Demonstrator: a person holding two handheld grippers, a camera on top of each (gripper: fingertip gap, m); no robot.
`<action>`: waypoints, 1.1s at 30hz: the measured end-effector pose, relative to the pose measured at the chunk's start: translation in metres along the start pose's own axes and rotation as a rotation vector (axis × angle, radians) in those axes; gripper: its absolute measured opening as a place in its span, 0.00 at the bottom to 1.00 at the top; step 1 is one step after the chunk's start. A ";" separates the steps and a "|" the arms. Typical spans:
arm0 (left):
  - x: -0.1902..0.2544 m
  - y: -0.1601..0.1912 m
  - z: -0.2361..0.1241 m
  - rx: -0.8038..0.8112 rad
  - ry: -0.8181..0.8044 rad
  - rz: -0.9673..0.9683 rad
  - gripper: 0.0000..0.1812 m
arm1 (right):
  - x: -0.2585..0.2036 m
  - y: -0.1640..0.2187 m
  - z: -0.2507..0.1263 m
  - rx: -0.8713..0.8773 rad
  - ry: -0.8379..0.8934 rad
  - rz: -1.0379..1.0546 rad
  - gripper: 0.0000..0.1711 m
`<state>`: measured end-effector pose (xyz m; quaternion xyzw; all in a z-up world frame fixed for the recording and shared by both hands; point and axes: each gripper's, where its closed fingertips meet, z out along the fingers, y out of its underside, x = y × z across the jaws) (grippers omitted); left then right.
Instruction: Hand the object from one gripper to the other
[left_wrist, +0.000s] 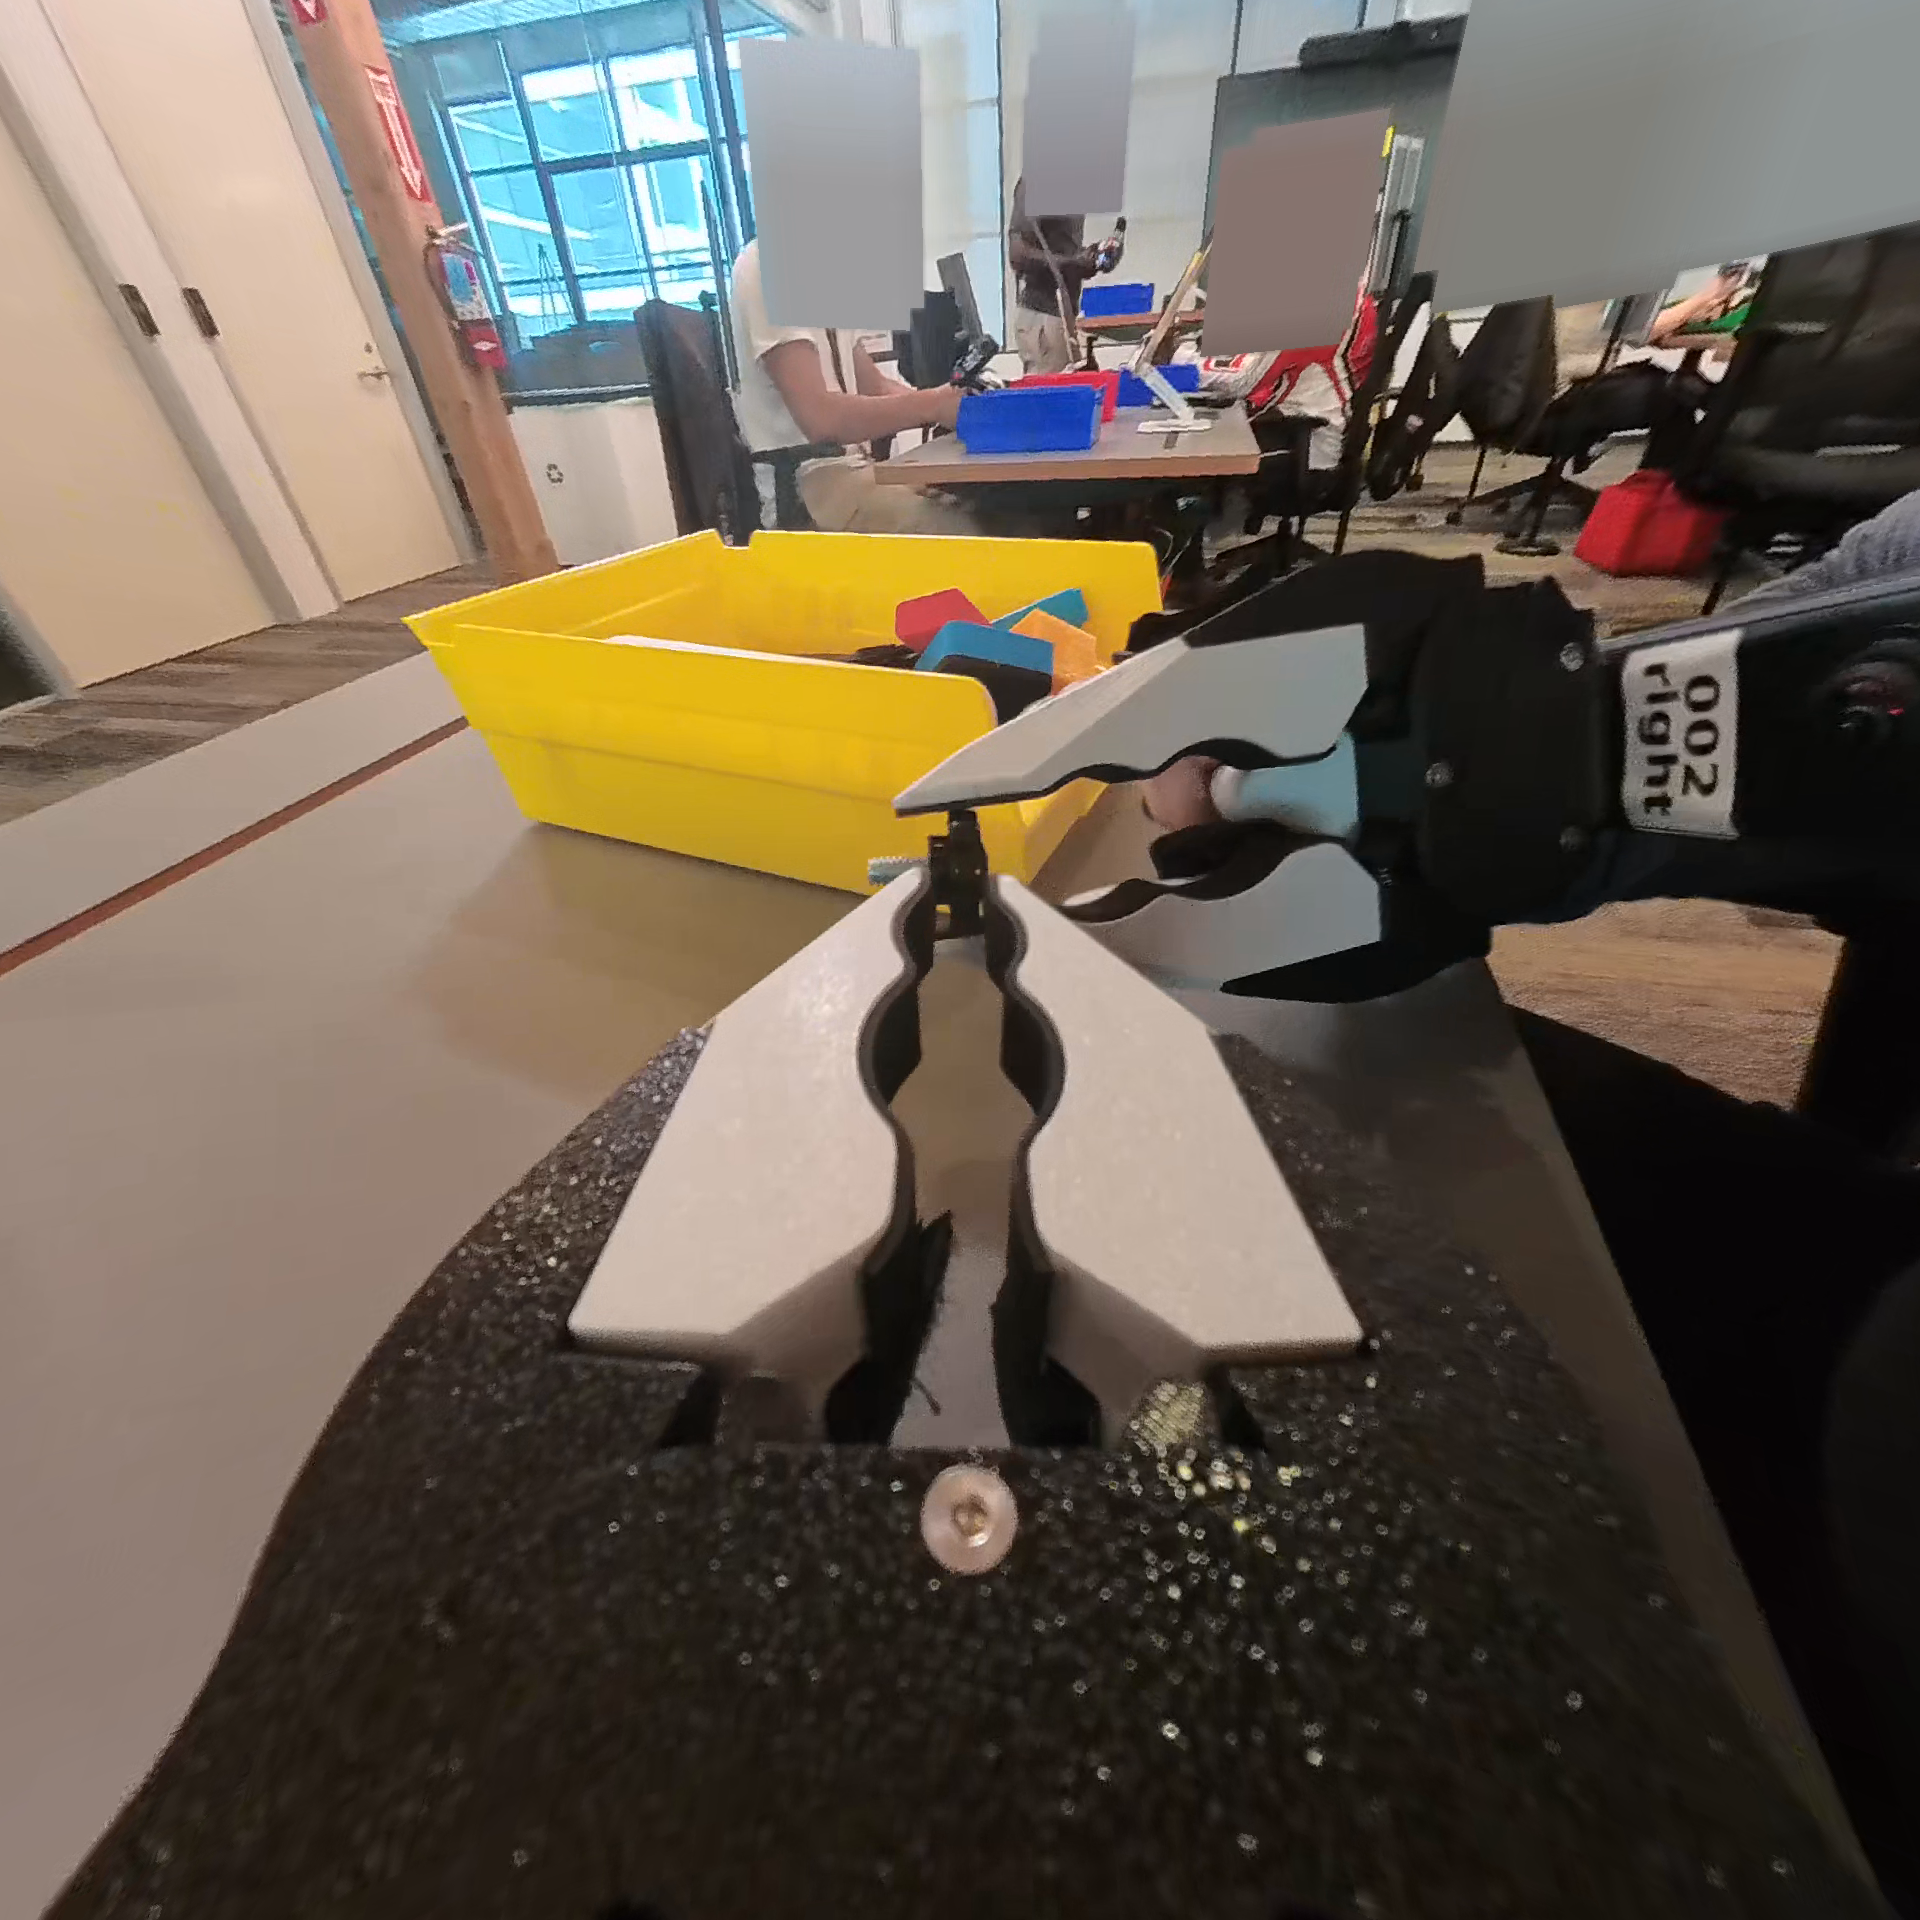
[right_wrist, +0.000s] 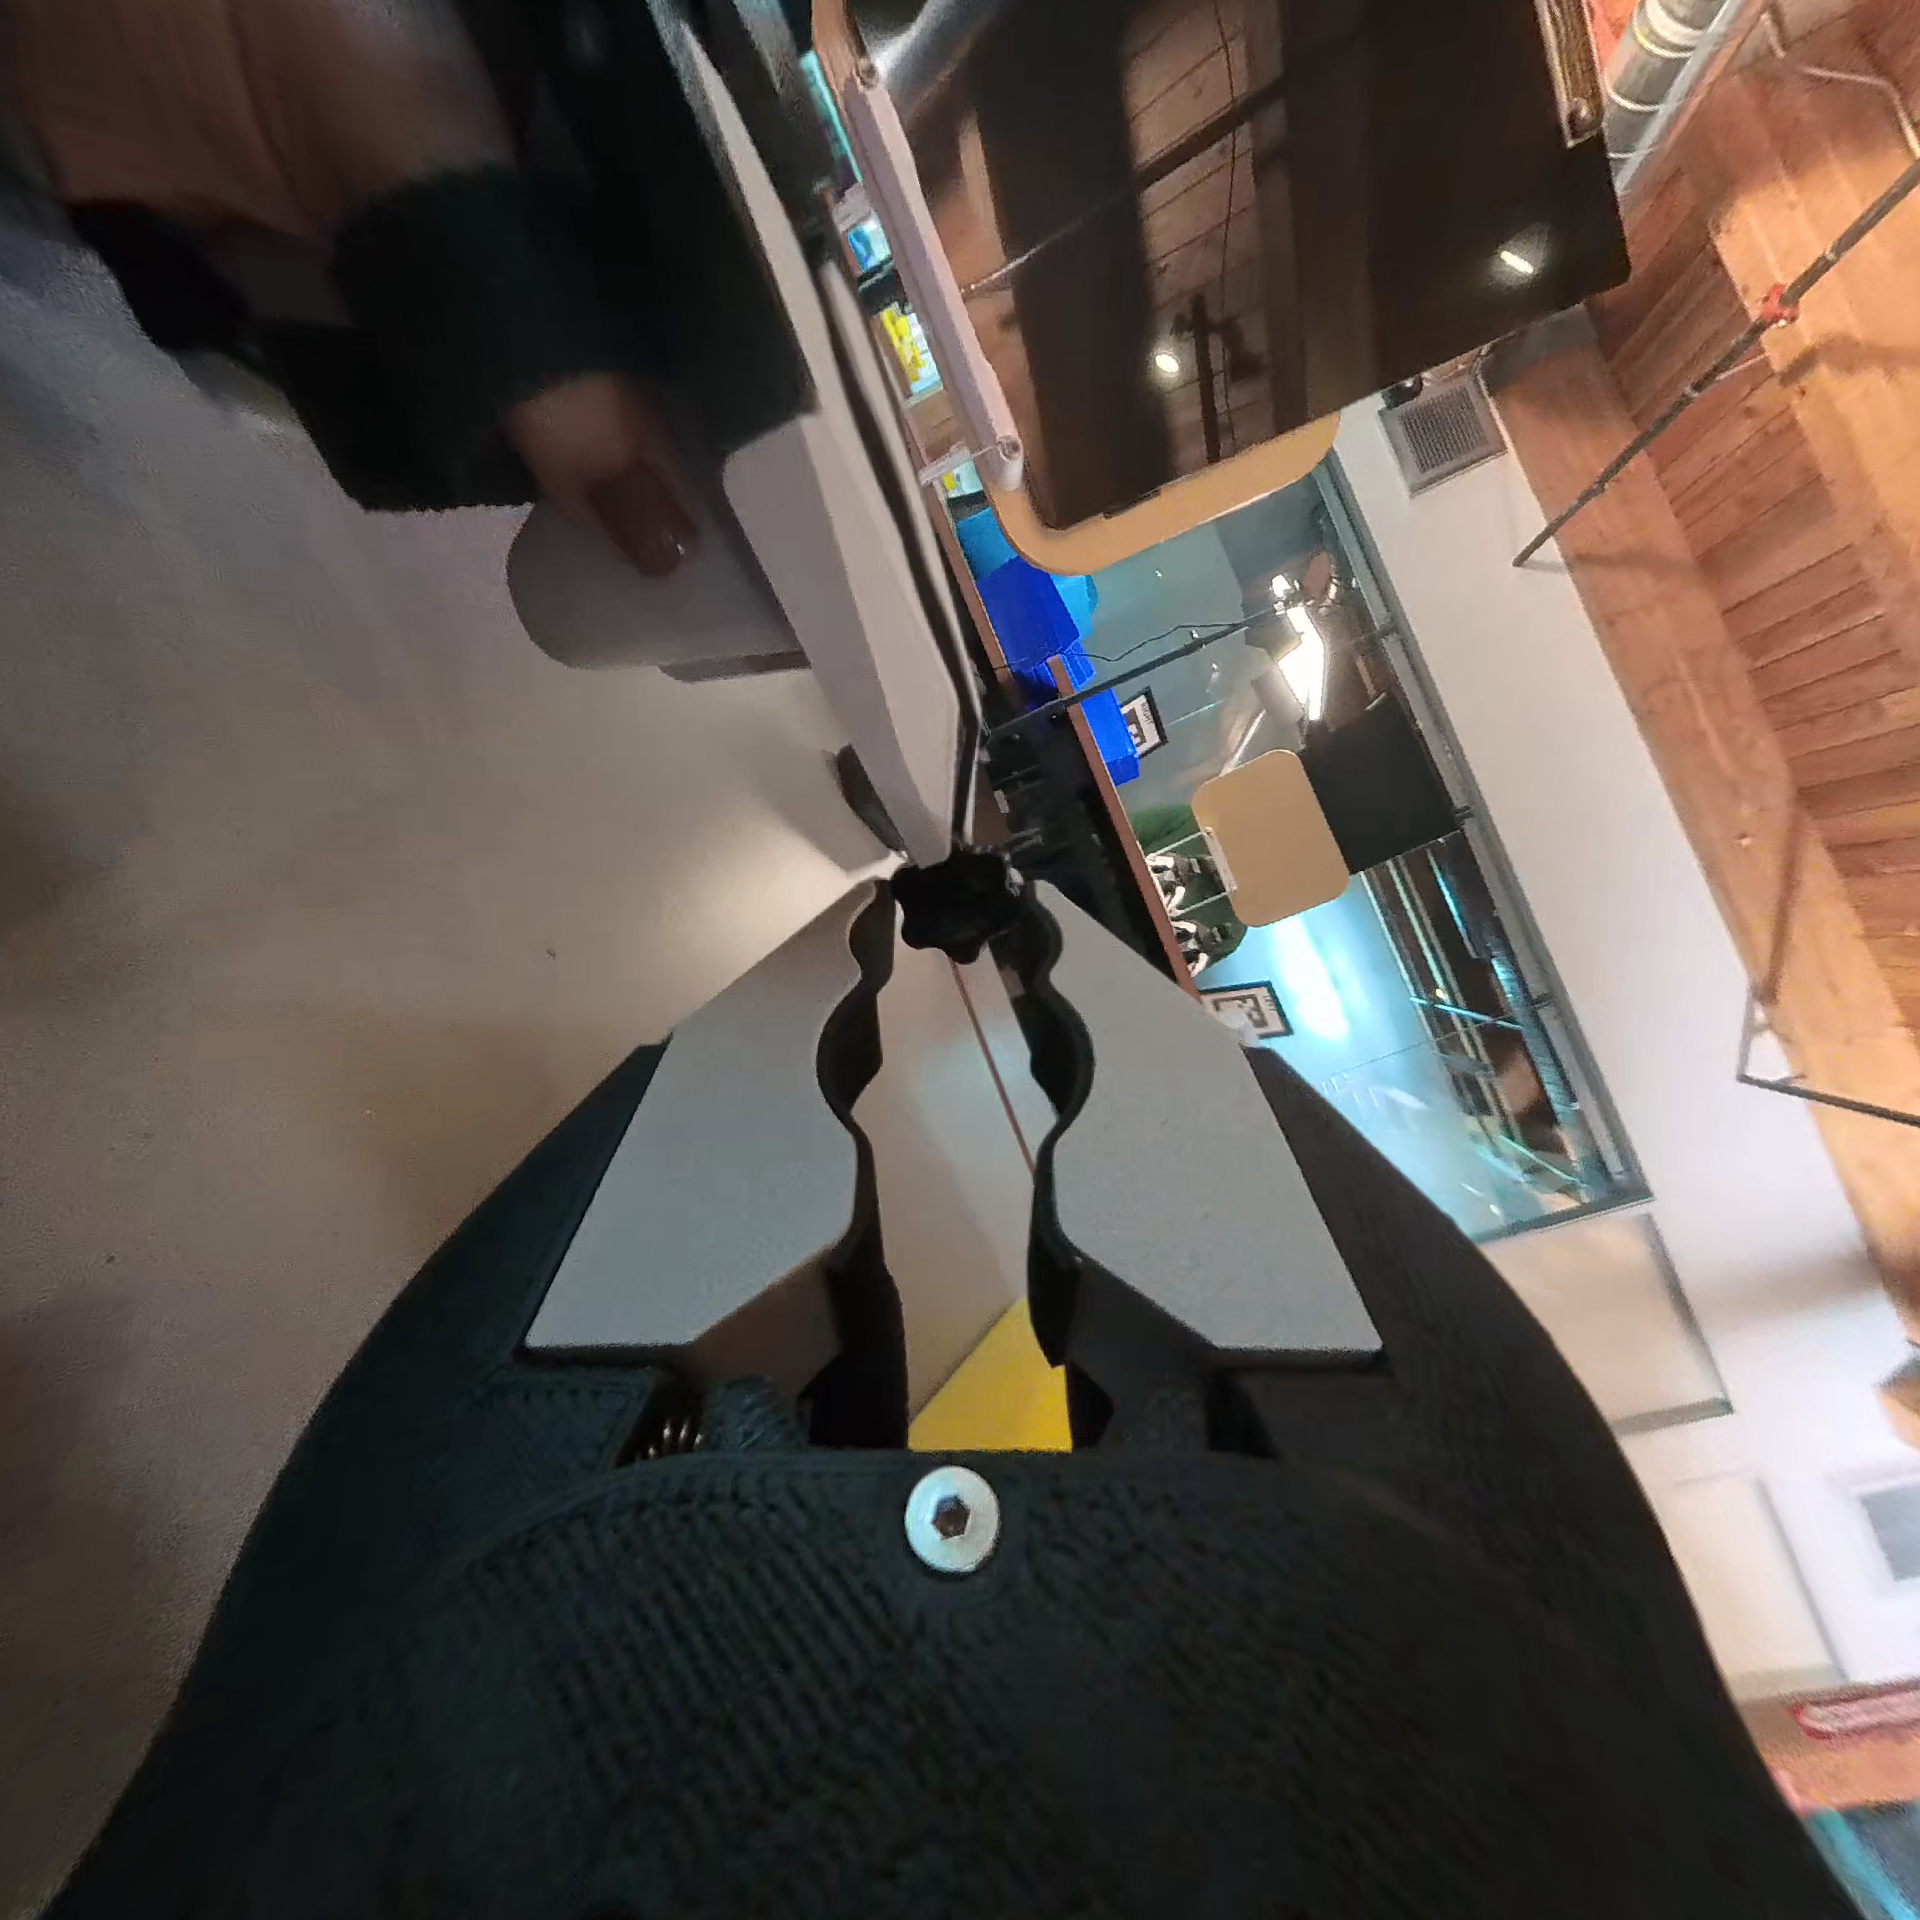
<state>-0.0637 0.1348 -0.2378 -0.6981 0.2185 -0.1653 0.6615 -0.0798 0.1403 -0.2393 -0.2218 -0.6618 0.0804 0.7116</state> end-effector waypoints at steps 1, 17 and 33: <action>0.000 0.001 0.000 -0.006 -0.008 0.011 0.04 | 0.000 0.000 0.000 -0.009 0.004 -0.015 0.13; 0.003 -0.001 -0.003 -0.015 0.004 0.103 0.02 | -0.005 -0.004 -0.001 0.020 -0.027 -0.004 0.13; 0.023 -0.008 -0.024 0.126 0.279 0.187 0.01 | -0.004 -0.031 -0.027 0.356 -0.369 0.536 0.12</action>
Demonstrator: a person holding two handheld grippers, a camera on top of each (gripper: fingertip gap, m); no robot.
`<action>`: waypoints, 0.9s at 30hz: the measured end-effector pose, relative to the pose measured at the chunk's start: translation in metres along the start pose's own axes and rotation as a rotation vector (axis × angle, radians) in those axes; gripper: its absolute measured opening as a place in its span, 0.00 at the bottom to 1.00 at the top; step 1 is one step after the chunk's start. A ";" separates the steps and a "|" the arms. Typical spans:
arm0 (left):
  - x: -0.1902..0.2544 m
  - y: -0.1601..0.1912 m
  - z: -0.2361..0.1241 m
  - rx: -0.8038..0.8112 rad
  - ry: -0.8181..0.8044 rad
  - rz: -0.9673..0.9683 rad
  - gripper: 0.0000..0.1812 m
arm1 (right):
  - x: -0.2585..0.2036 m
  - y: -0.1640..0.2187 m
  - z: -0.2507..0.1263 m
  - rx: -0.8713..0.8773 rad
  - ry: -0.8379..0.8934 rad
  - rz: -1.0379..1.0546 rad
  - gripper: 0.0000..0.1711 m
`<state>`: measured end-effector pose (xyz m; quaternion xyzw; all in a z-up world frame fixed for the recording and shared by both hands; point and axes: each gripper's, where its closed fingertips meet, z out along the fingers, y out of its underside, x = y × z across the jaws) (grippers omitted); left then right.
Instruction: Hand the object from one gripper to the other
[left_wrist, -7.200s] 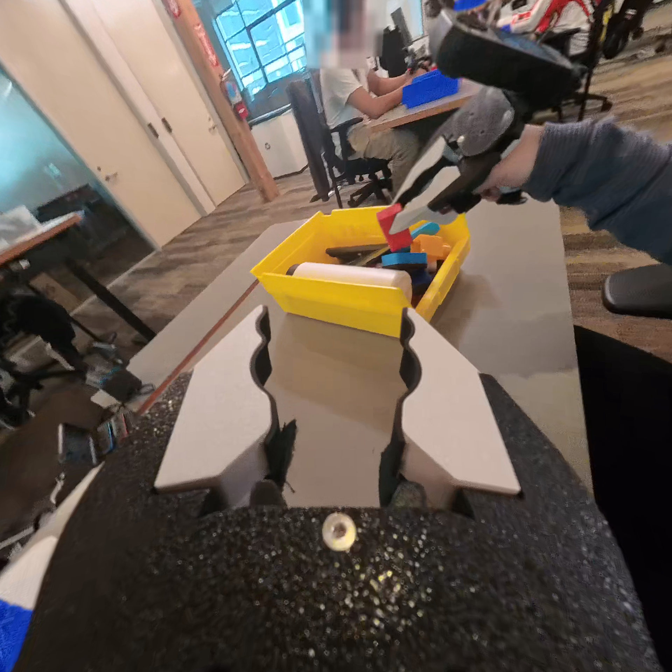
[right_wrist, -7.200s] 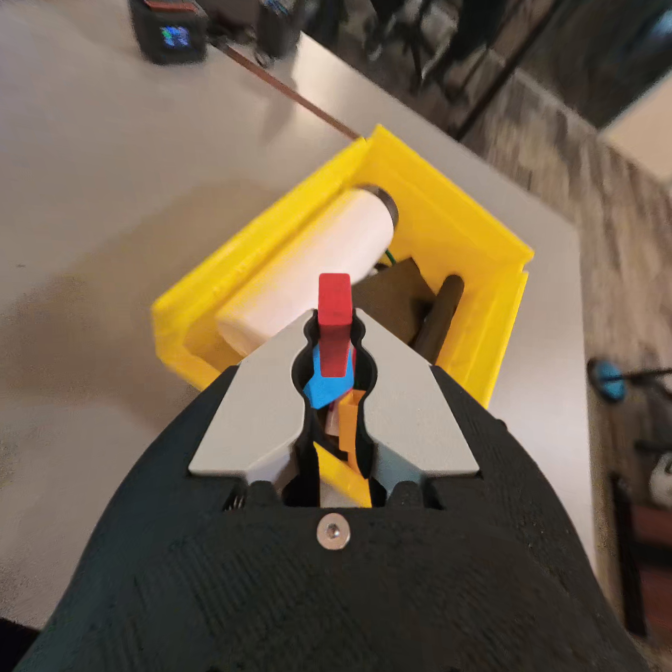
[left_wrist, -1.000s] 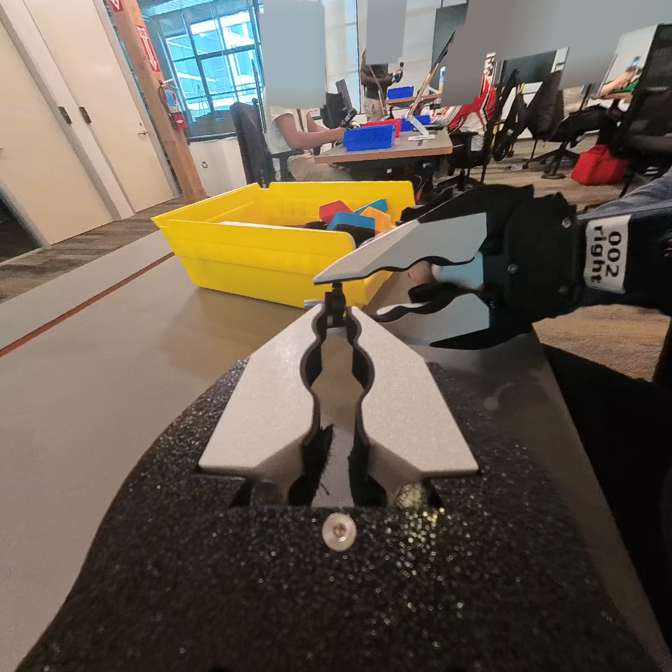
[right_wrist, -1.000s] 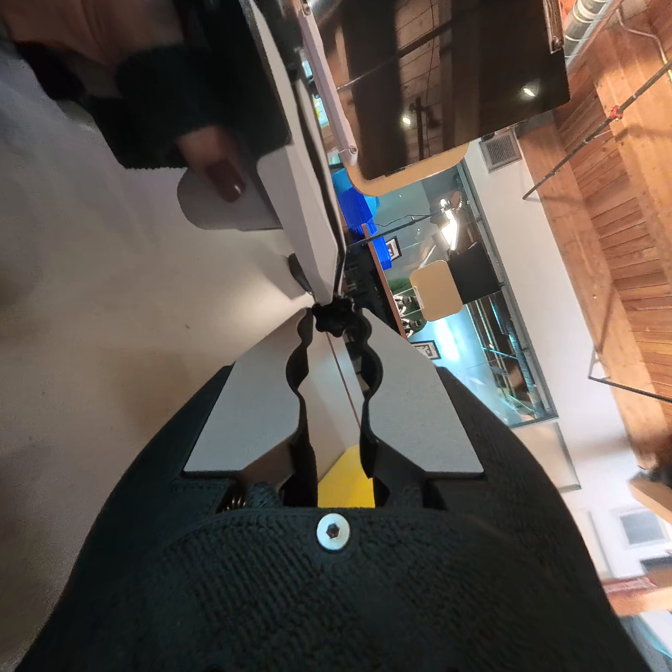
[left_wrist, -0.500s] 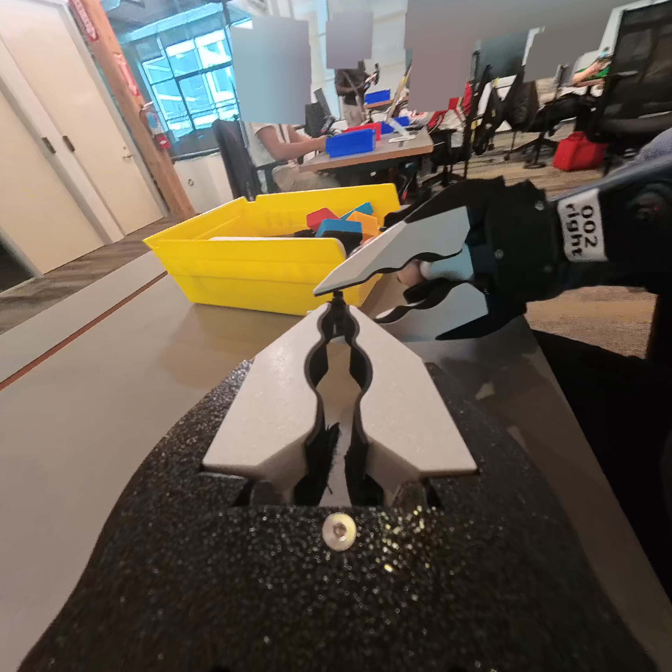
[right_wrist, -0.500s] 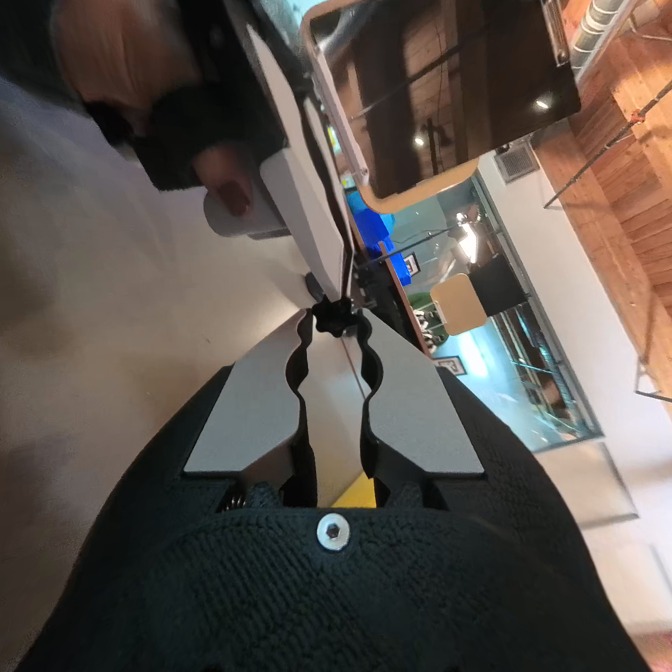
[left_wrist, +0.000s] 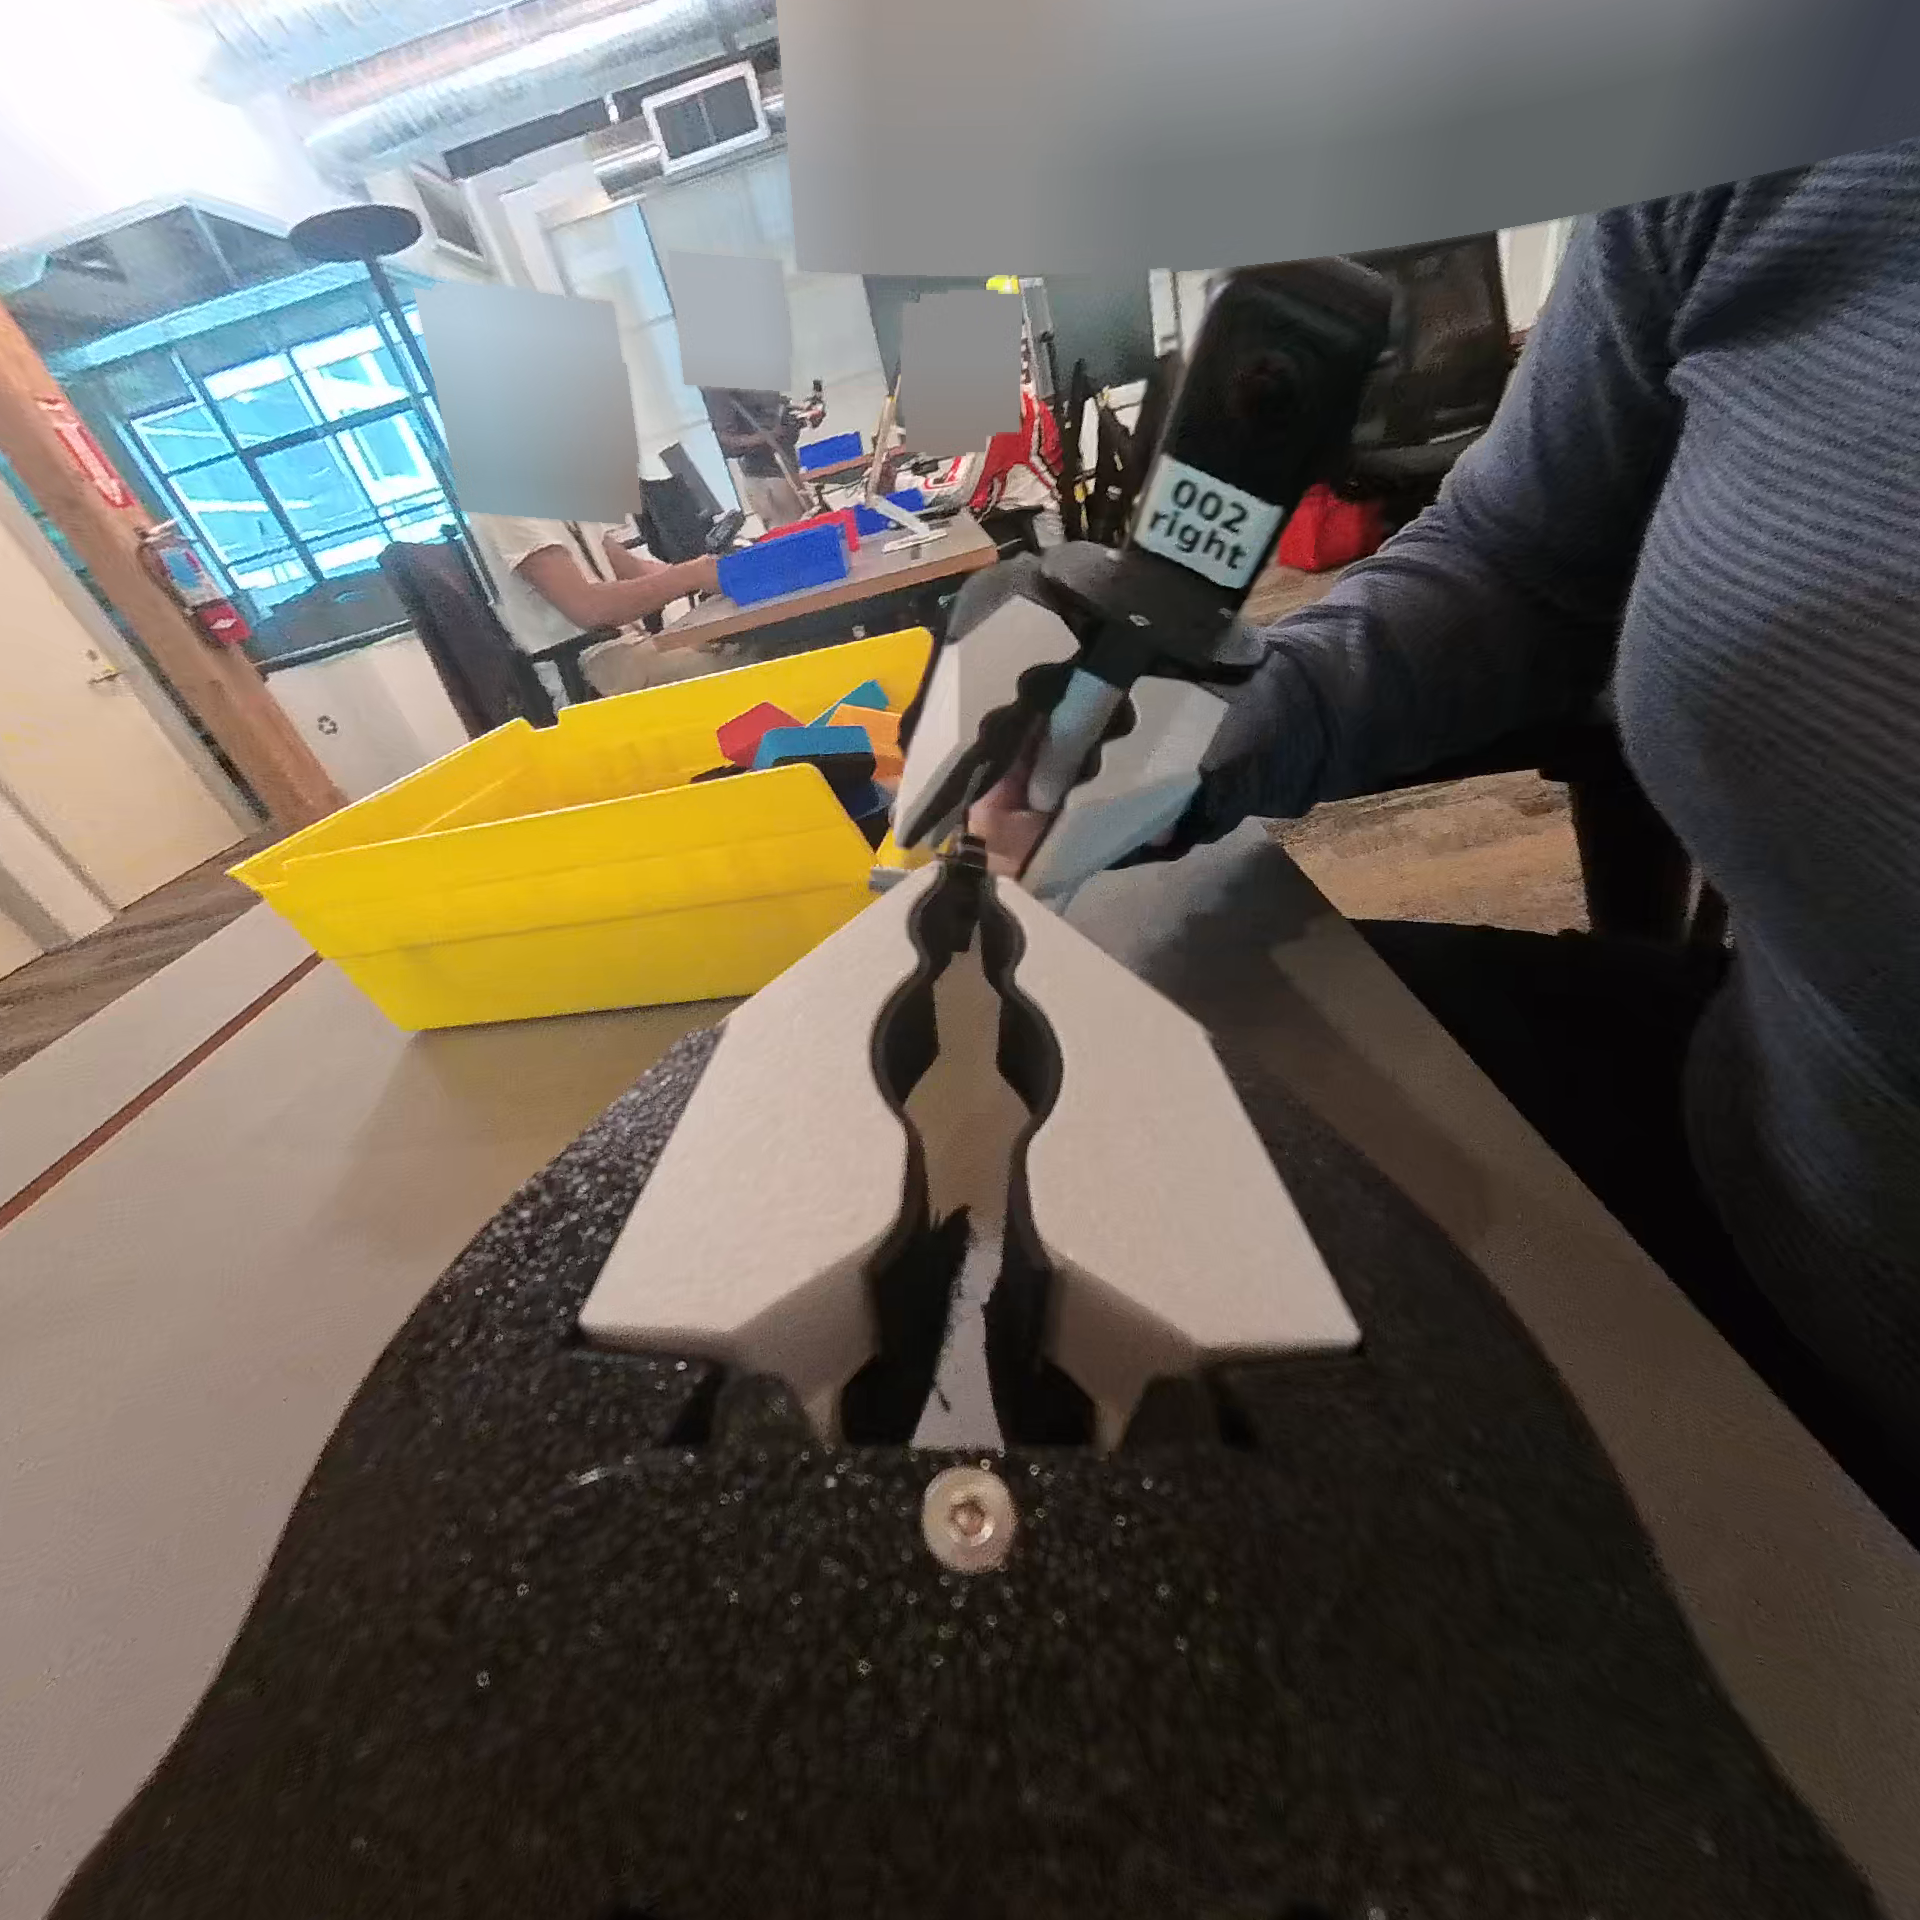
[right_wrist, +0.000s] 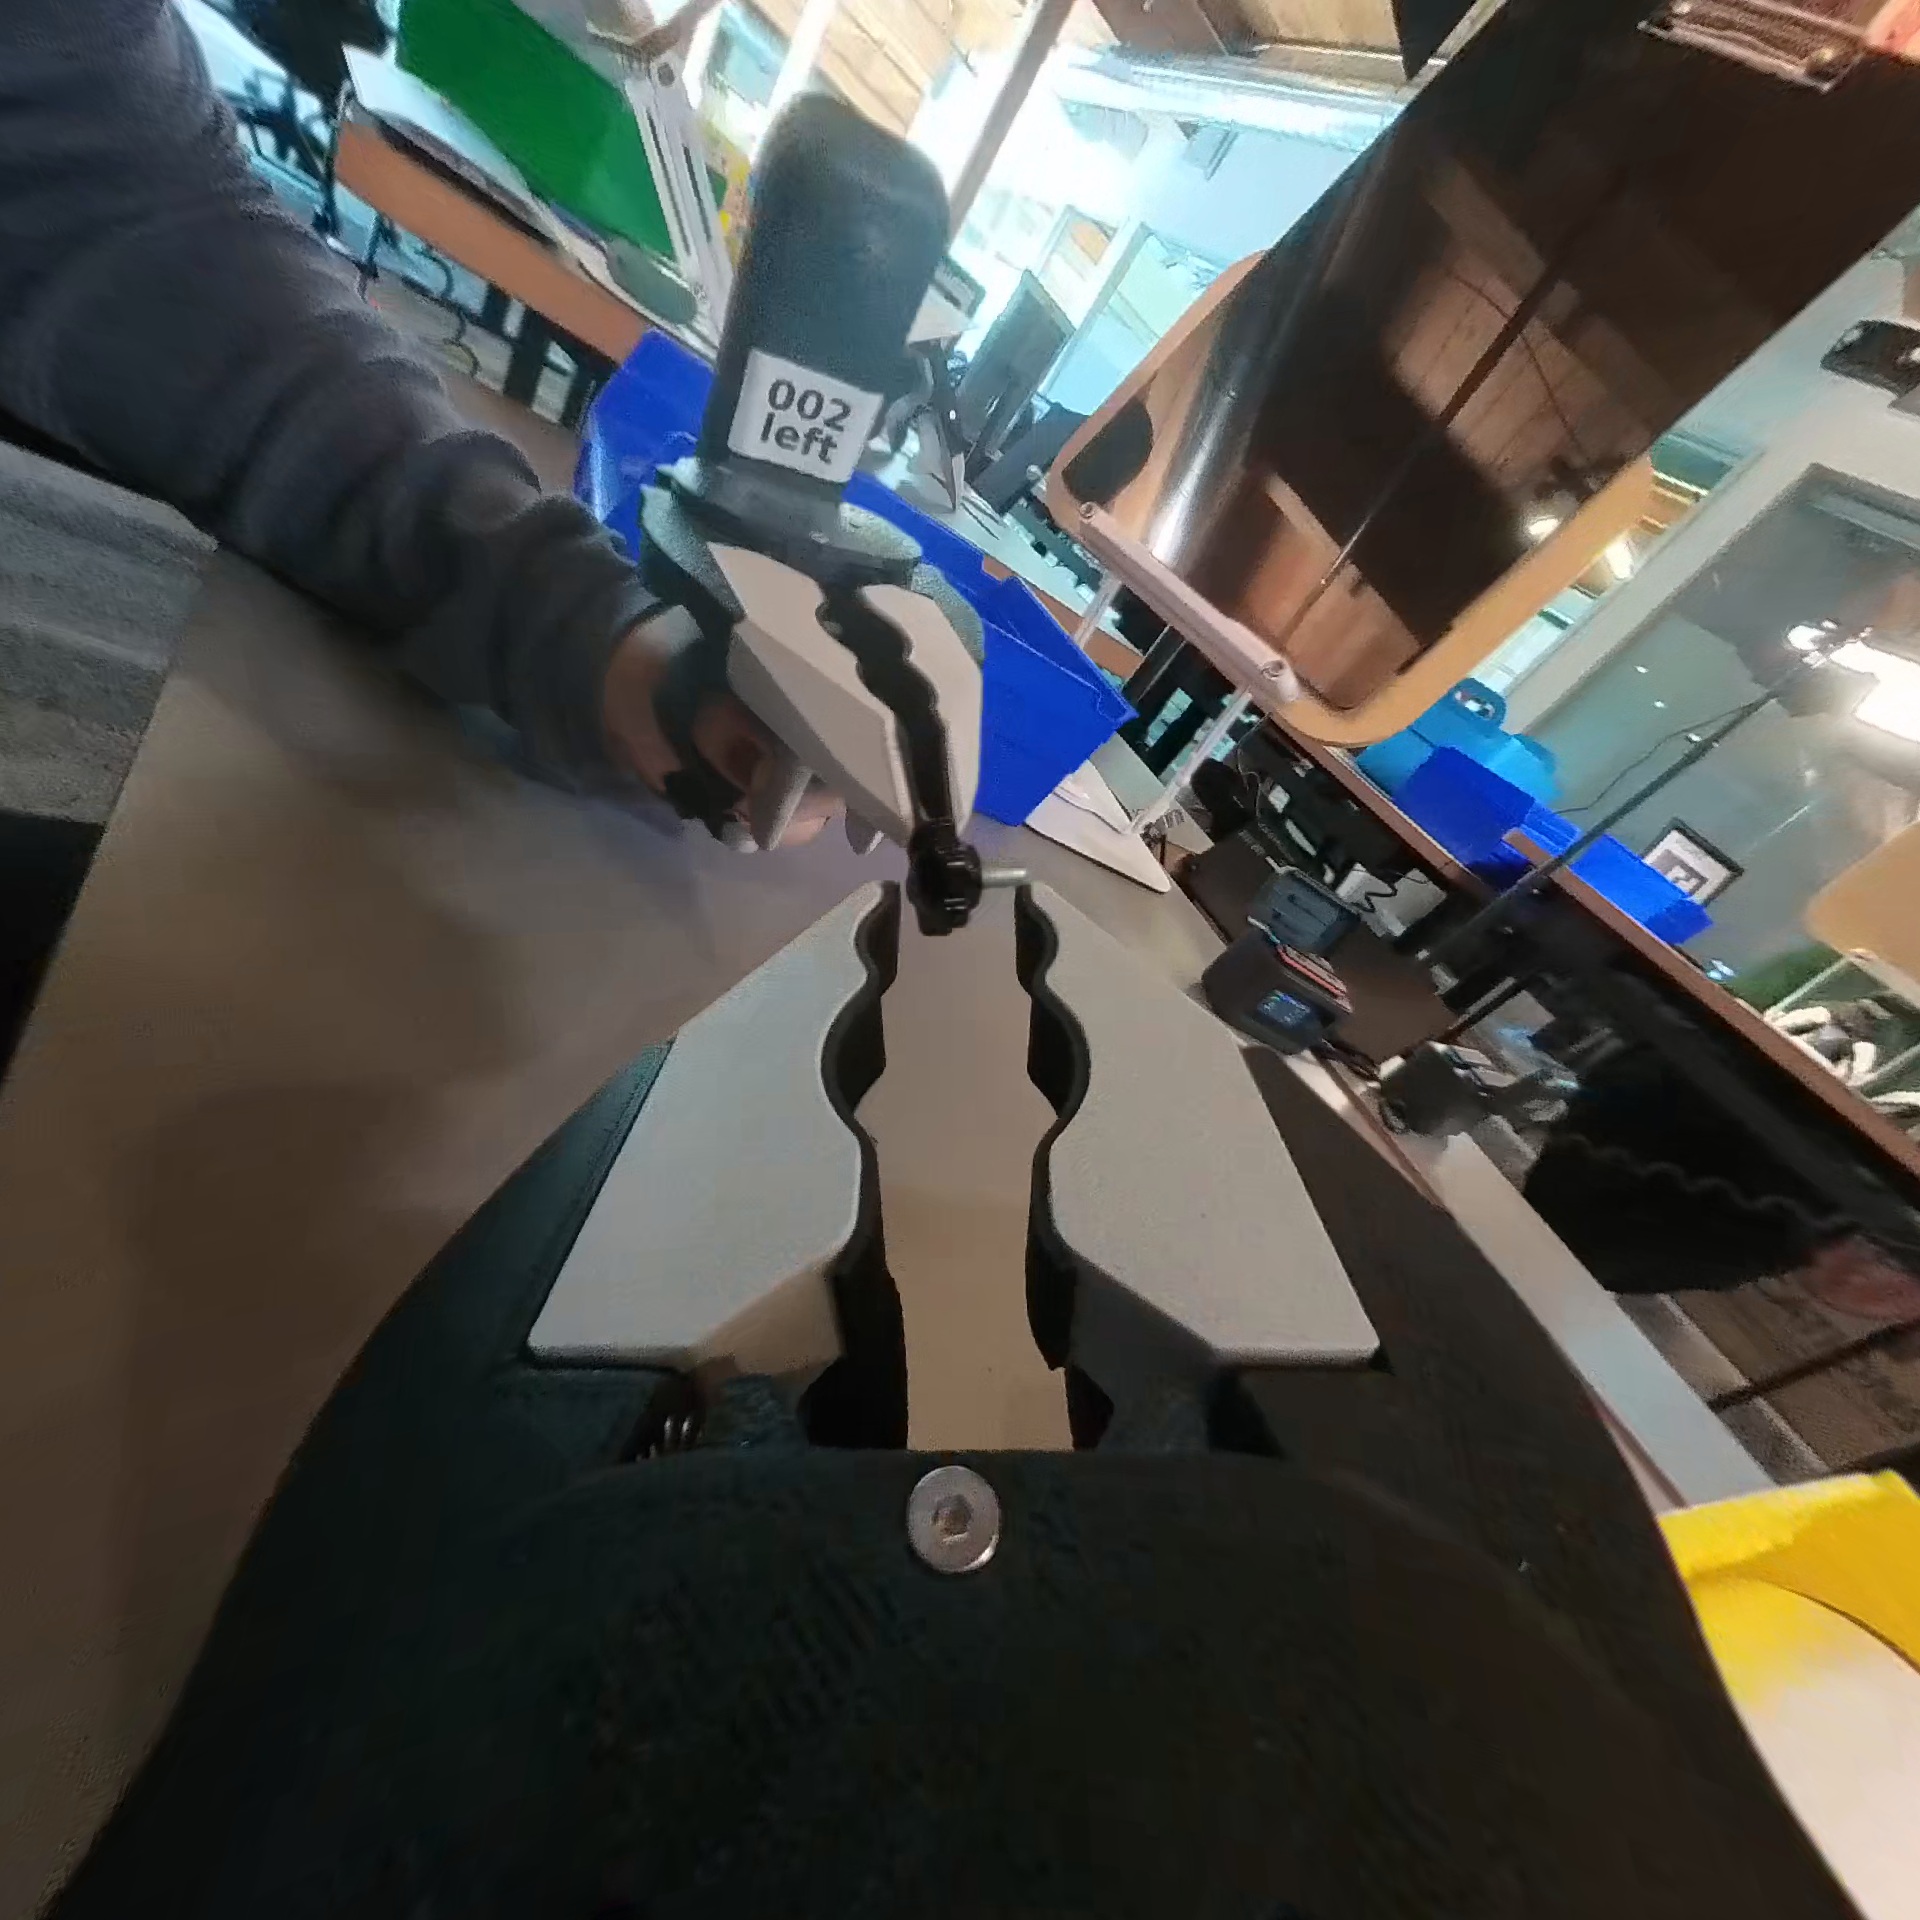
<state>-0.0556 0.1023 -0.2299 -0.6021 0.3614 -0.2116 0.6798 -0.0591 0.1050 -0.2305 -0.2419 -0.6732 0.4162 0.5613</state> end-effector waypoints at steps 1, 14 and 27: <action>0.002 -0.001 0.000 0.007 0.013 0.001 0.01 | 0.001 -0.001 0.000 0.004 -0.004 0.015 0.11; 0.008 0.000 -0.001 0.019 0.075 -0.013 0.01 | -0.011 -0.004 -0.003 -0.018 -0.097 -0.051 0.02; 0.001 0.010 0.013 -0.030 0.161 -0.532 0.25 | -0.009 0.004 -0.004 -0.110 0.095 -0.725 0.02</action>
